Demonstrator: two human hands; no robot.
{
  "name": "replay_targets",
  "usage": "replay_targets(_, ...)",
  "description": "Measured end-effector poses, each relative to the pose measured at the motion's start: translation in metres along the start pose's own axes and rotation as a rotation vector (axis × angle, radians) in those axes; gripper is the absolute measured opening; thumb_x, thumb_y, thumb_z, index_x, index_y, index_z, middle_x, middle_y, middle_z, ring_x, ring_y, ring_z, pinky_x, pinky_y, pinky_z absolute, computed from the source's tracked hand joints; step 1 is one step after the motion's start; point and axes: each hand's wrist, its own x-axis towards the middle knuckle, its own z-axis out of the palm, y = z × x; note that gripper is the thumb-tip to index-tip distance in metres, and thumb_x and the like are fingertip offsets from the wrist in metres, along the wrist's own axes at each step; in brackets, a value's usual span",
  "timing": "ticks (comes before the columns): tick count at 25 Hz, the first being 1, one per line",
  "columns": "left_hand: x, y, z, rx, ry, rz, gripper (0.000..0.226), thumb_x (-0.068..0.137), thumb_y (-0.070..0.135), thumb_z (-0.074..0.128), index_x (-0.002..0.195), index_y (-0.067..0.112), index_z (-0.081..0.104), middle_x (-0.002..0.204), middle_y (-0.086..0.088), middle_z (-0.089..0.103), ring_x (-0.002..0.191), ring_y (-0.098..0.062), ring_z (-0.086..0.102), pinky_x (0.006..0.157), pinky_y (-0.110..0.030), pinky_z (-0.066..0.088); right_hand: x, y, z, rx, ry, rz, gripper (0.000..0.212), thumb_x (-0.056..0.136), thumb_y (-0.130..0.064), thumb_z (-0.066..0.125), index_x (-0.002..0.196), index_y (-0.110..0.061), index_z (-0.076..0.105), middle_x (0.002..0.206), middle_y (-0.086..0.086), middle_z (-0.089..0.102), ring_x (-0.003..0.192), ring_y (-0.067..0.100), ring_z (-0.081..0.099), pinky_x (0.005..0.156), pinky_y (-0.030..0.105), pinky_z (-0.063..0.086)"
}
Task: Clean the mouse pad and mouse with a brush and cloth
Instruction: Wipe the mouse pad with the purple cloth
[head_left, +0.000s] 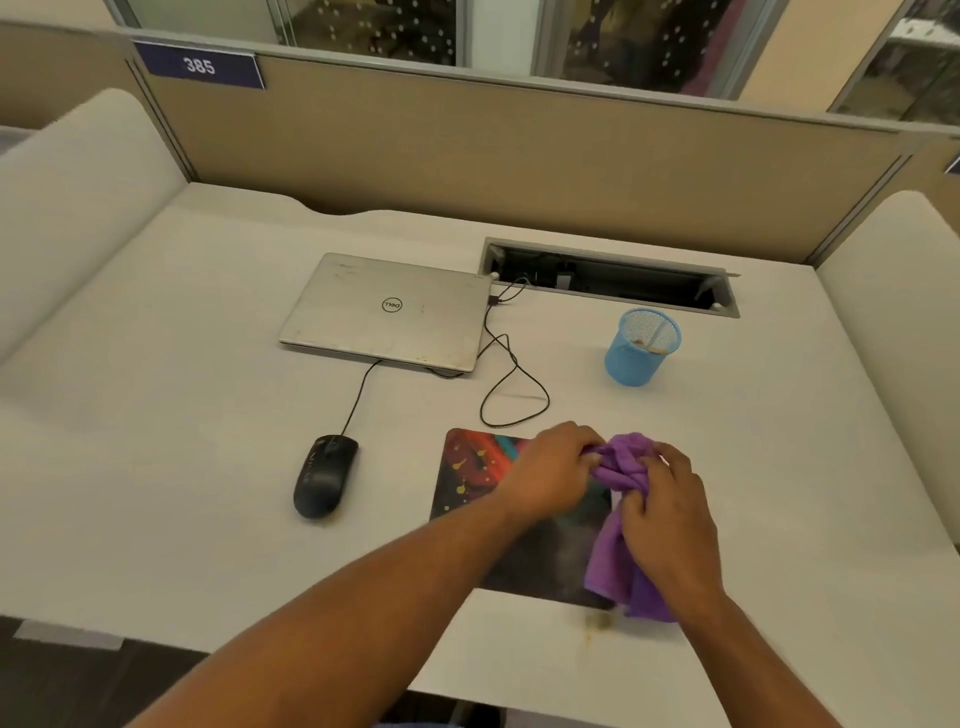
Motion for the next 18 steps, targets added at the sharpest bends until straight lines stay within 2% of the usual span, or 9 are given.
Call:
replay_targets(4,-0.031,-0.059,-0.055,0.042,0.130,-0.121,0.025,0.094,0.022,0.057,0.117,0.025,0.065,0.115,0.005,0.065,0.104,-0.012,0.060,0.095,-0.033,0.049,0.001,-0.047,0.023,0.040,-0.053,-0.044,0.038,0.101,-0.021,0.052,0.139,-0.025,0.049,0.138,-0.001,0.055,0.117,0.019,0.057,0.095,0.034,0.051)
replay_targets(6,-0.045,-0.089,-0.075,0.108,0.107,-0.196,0.036,0.092,0.023,0.061,0.128,0.026,0.057,0.127,0.002,0.059,0.119,-0.018,0.055,0.104,-0.036,0.044,0.000,-0.069,0.035,0.003,-0.098,-0.076,0.042,0.103,-0.022,0.049,0.142,-0.032,0.042,0.136,-0.002,0.054,0.114,0.018,0.059,0.090,0.031,0.053)
replay_targets(7,-0.051,-0.102,-0.082,0.174,0.051,-0.226,0.048,0.091,0.026,0.065,0.137,0.027,0.050,0.140,0.000,0.051,0.132,-0.021,0.046,0.112,-0.039,0.037,-0.001,-0.079,0.041,-0.045,-0.124,-0.104,0.043,0.103,-0.024,0.048,0.144,-0.035,0.037,0.135,-0.002,0.053,0.112,0.017,0.060,0.084,0.029,0.054)
replay_targets(8,-0.056,-0.114,-0.087,0.252,-0.027,-0.244,0.064,0.089,0.029,0.068,0.146,0.028,0.040,0.155,-0.001,0.036,0.145,-0.023,0.030,0.119,-0.043,0.025,-0.002,-0.088,0.048,-0.095,-0.152,-0.134,0.046,0.104,-0.025,0.048,0.145,-0.038,0.033,0.135,-0.002,0.052,0.108,0.016,0.060,0.078,0.026,0.053)
replay_targets(10,-0.063,-0.130,-0.093,0.358,-0.193,-0.246,0.090,0.087,0.034,0.073,0.157,0.029,0.016,0.167,0.001,0.002,0.153,-0.022,-0.004,0.121,-0.049,0.001,-0.004,-0.102,0.061,-0.164,-0.211,-0.186,0.049,0.104,-0.026,0.049,0.147,-0.040,0.030,0.137,-0.001,0.050,0.104,0.016,0.061,0.072,0.022,0.050)
replay_targets(12,-0.063,-0.139,-0.096,0.394,-0.305,-0.225,0.105,0.086,0.034,0.075,0.159,0.029,0.000,0.166,0.001,-0.013,0.151,-0.021,-0.016,0.119,-0.049,-0.007,-0.003,-0.111,0.069,-0.200,-0.241,-0.230,0.047,0.104,-0.025,0.049,0.148,-0.037,0.036,0.141,-0.001,0.049,0.106,0.017,0.062,0.077,0.024,0.053)
replay_targets(14,-0.063,-0.143,-0.097,0.409,-0.347,-0.206,0.112,0.084,0.035,0.077,0.158,0.028,-0.007,0.165,0.001,-0.018,0.150,-0.021,-0.019,0.119,-0.049,-0.009,0.002,-0.119,0.076,-0.227,-0.238,-0.270,0.044,0.104,-0.024,0.050,0.146,-0.033,0.042,0.144,0.001,0.049,0.112,0.019,0.061,0.085,0.028,0.054)
replay_targets(18,-0.063,-0.149,-0.096,0.413,-0.360,-0.197,0.121,0.080,0.038,0.080,0.157,0.028,-0.012,0.164,0.002,-0.022,0.149,-0.020,-0.021,0.118,-0.049,-0.009,0.005,-0.125,0.088,-0.374,-0.280,-0.288,0.050,0.103,-0.024,0.051,0.150,-0.031,0.039,0.156,0.003,0.038,0.137,0.028,0.041,0.107,0.041,0.046)
